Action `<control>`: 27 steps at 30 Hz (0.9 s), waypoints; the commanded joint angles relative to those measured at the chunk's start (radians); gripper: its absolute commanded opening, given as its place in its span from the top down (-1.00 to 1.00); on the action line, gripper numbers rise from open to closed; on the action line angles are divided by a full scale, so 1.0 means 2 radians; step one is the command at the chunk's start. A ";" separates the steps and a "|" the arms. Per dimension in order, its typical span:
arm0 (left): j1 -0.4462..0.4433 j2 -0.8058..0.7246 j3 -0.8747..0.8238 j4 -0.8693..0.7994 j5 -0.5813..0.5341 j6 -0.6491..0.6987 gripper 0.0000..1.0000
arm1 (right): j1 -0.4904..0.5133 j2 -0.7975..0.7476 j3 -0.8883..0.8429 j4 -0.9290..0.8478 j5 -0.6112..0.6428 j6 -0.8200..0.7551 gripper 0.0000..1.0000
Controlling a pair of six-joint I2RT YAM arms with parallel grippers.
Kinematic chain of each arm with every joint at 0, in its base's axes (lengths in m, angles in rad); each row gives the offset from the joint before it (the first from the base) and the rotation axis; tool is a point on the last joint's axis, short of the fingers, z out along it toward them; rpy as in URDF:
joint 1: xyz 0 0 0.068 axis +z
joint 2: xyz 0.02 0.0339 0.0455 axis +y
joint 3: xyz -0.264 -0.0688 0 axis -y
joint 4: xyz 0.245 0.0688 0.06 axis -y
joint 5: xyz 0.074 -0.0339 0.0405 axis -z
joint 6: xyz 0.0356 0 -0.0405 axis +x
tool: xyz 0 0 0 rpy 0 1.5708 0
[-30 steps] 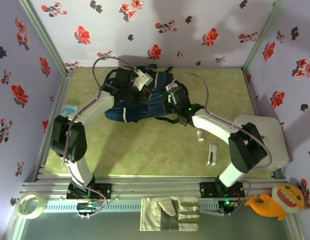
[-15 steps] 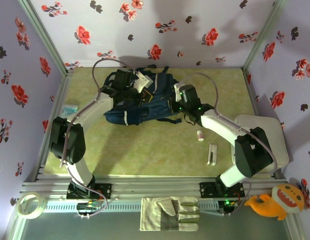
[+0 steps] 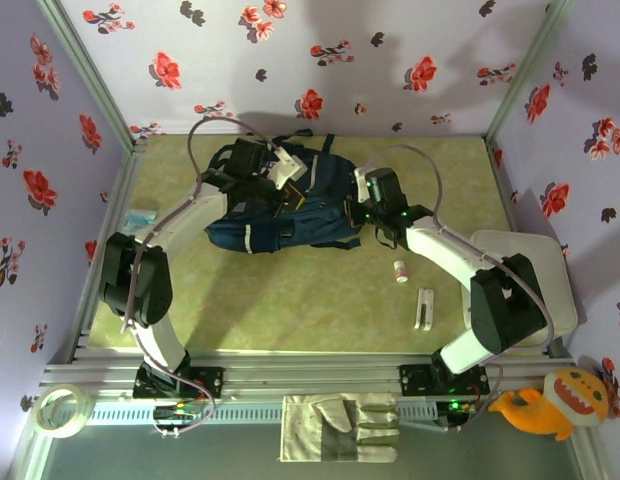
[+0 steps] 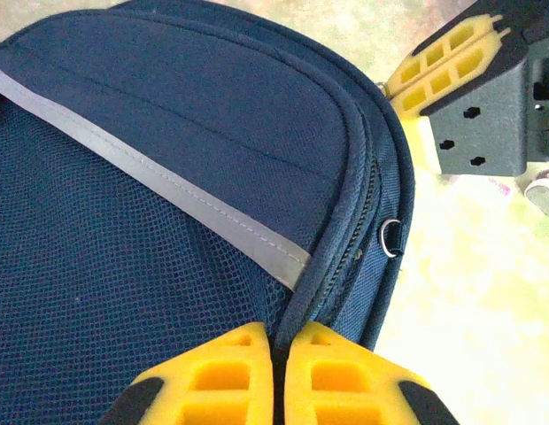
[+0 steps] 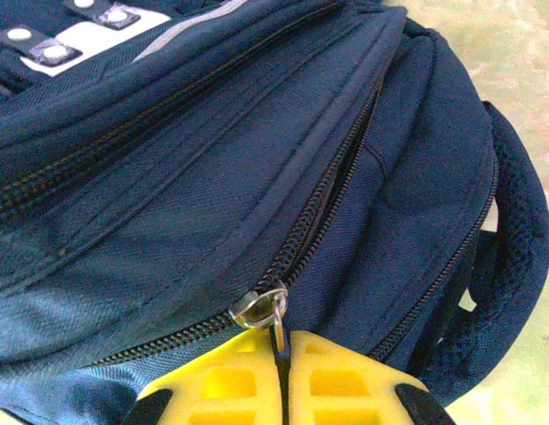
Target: Pack books, pencil case, and school supplies into a backpack
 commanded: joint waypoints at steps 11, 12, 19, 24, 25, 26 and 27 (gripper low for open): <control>0.014 0.082 0.130 -0.124 0.032 0.083 0.61 | 0.083 -0.012 -0.050 0.024 -0.009 0.046 1.00; 0.016 0.083 0.129 -0.128 0.032 0.082 0.56 | 0.086 -0.007 -0.051 0.034 -0.017 0.053 1.00; 0.043 -0.004 0.005 -0.002 -0.025 -0.056 -0.04 | 0.095 0.032 -0.035 0.067 -0.024 0.071 1.00; 0.054 -0.093 -0.113 0.100 -0.125 -0.294 -0.28 | 0.095 0.042 -0.031 0.072 0.004 0.077 1.00; 0.055 -0.105 -0.132 0.104 -0.142 -0.339 -0.28 | 0.095 0.041 -0.033 0.073 0.009 0.079 1.00; 0.055 -0.116 -0.152 0.109 -0.154 -0.394 -0.29 | 0.095 0.040 -0.034 0.075 0.015 0.081 1.00; 0.053 -0.125 -0.171 0.113 -0.154 -0.444 -0.30 | 0.095 0.040 -0.035 0.076 0.018 0.083 1.00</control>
